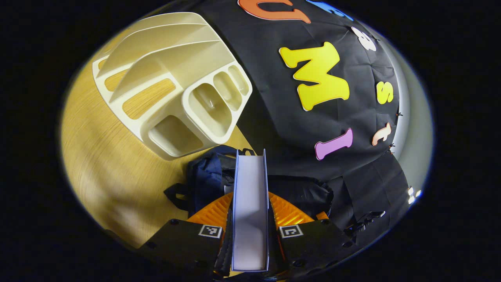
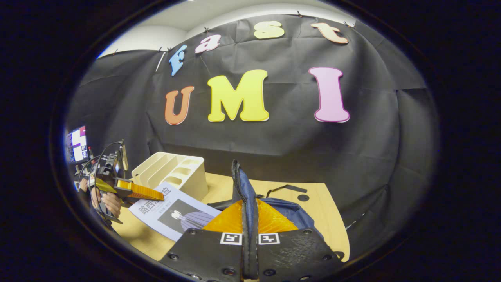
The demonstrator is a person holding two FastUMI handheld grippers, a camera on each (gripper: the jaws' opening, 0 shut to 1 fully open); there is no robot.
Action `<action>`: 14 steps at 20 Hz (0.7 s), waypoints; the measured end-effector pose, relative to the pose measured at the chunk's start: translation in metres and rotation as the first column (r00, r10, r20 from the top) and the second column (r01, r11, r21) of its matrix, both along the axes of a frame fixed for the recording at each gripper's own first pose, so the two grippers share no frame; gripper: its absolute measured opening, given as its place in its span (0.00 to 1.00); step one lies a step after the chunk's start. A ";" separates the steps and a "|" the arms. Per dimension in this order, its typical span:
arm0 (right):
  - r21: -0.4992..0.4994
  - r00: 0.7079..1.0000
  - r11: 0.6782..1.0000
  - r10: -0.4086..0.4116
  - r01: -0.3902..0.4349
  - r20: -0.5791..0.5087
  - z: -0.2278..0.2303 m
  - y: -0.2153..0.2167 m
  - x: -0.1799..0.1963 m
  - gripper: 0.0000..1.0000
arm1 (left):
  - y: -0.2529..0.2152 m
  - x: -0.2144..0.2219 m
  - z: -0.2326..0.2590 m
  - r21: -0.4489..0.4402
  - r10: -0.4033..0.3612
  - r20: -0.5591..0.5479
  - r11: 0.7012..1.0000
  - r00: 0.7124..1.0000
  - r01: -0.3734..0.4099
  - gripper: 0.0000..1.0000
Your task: Open the schoolbag, grab two books from the bookshelf and put them into the schoolbag.
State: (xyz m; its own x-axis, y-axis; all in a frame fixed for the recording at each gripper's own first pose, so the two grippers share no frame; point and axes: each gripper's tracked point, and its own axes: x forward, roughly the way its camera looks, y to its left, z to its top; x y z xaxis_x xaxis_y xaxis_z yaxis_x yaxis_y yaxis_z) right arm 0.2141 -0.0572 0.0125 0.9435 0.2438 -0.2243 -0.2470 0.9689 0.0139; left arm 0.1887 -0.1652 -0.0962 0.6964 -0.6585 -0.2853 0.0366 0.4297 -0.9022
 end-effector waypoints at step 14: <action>0.028 0.994 0.995 0.093 -0.095 0.054 0.010 0.012 -0.006 0.00 | -0.072 0.025 -0.013 0.233 0.045 0.113 0.970 0.993 -0.070 0.39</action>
